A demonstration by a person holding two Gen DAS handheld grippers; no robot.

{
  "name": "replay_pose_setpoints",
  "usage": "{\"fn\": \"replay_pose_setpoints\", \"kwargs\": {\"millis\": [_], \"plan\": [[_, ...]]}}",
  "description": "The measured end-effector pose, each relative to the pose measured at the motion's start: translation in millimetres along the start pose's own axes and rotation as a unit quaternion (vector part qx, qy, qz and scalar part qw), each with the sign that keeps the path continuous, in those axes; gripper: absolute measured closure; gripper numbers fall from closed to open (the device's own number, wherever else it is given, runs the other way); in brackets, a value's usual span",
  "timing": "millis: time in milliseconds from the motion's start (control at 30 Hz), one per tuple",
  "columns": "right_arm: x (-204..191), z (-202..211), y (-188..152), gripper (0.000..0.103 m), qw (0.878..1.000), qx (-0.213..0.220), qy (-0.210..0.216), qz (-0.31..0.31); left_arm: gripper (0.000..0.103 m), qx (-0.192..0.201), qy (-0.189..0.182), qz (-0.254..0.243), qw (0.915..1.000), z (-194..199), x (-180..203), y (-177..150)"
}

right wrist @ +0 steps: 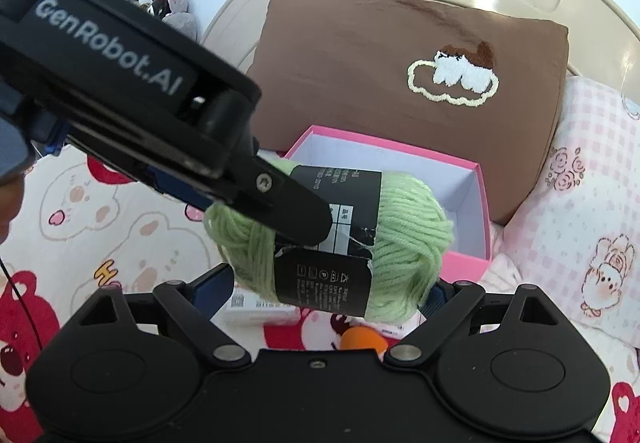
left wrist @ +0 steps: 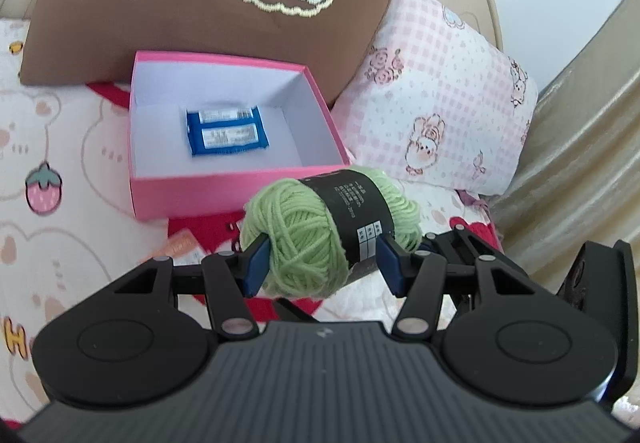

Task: Organize objects
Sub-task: 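Lift the yarn skein with the right tool and carry it over the pink box, then lower the yarn into the pink box beside the packet and open the right tool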

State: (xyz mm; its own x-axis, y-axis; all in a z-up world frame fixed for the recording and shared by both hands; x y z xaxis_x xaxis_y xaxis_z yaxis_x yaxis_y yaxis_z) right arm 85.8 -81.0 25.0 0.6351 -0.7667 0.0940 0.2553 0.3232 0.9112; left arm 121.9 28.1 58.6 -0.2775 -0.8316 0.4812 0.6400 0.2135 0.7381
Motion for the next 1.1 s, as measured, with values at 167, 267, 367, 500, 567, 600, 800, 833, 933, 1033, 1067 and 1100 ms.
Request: {"fn": "replay_pose_setpoints", "kwargs": {"millis": [167, 267, 367, 500, 567, 600, 800, 833, 933, 1033, 1067, 1100], "plan": [[5, -15, 11, 0.008, 1.000, 0.002, 0.006, -0.002, 0.047, 0.013, 0.010, -0.018, 0.9997, -7, 1, 17], [10, -22, 21, 0.008, 1.000, 0.009, 0.002, -0.005, 0.047, 0.017, 0.009, -0.015, 0.9997, -12, 0, 28], [18, -31, 29, 0.008, 1.000, 0.014, 0.008, -0.020, 0.047, 0.030, 0.011, -0.015, 0.9994, -16, -1, 40], [35, -49, 36, 0.008, 0.998, 0.009, 0.020, -0.058, 0.047, 0.034, 0.011, -0.023, 0.9991, -27, -1, 53], [43, -57, 39, 0.008, 0.997, 0.009, 0.021, -0.073, 0.049, 0.030, 0.008, -0.016, 0.9994, -36, -2, 59], [49, -60, 41, 0.008, 0.996, 0.009, 0.022, -0.080, 0.050, 0.032, 0.007, -0.031, 0.9990, -40, 1, 62], [69, -68, 50, 0.008, 0.994, 0.016, 0.023, -0.102, 0.050, 0.033, 0.007, -0.079, 0.9963, -56, 16, 74], [71, -69, 52, 0.008, 0.995, 0.016, 0.021, -0.098, 0.050, 0.032, 0.009, -0.080, 0.9962, -59, 17, 75], [78, -75, 57, 0.008, 0.996, 0.015, 0.016, -0.091, 0.050, 0.031, 0.013, -0.078, 0.9964, -68, 17, 81], [86, -82, 59, 0.010, 0.995, 0.014, 0.020, -0.096, 0.049, 0.027, 0.011, -0.061, 0.9977, -78, 11, 86], [89, -86, 59, 0.012, 0.995, 0.013, 0.024, -0.100, 0.047, 0.025, 0.008, -0.050, 0.9984, -81, 7, 87], [93, -89, 59, 0.016, 0.994, 0.010, 0.031, -0.105, 0.047, 0.022, 0.008, -0.035, 0.9991, -85, 1, 89]]}}
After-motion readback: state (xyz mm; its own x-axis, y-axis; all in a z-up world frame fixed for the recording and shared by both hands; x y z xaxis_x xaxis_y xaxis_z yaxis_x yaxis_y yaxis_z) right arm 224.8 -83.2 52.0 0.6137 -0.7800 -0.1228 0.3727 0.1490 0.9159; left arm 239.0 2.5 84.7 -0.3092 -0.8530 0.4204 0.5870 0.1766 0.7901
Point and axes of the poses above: each gripper's, at about its wrist camera, not at the fingertips, and z roughly against the way its jaws point, x to its right, y to its top, the point moved 4 cm from there along -z, roughly the way its jaws point, and after that the axes turned 13 degrees about x, right-handed, at the moved point
